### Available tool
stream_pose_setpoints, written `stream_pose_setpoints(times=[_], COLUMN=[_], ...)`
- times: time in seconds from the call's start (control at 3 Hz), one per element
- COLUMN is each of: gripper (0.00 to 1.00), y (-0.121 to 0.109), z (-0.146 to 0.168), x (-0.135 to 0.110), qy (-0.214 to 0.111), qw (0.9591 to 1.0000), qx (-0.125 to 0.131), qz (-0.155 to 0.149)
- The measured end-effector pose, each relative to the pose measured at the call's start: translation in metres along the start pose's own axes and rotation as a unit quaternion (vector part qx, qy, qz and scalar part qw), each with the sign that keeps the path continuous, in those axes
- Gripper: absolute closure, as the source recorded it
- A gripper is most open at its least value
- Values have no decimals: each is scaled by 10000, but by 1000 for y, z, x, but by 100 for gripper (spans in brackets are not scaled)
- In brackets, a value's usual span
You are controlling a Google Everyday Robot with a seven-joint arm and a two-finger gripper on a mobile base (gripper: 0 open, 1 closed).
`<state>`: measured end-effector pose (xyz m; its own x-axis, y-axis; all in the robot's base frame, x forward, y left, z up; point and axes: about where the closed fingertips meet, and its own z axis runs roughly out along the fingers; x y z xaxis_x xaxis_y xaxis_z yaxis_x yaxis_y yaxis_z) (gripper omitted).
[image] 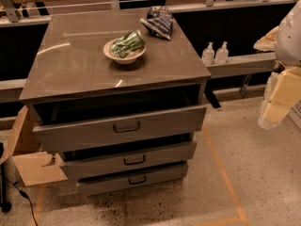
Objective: Pick green can from paper bowl and place on counter
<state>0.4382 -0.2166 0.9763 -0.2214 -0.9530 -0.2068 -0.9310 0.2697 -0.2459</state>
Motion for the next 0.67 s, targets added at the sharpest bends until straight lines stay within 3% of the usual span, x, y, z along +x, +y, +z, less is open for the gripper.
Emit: stream_pose_setpoints(times=[0.33,0.67], gripper=[0,0], y=[-2,-21], z=[-2,2], x=[-1,-2], qy=[-51,-431], qw=[10000,9981], qx=[61,292], qz=[40,332])
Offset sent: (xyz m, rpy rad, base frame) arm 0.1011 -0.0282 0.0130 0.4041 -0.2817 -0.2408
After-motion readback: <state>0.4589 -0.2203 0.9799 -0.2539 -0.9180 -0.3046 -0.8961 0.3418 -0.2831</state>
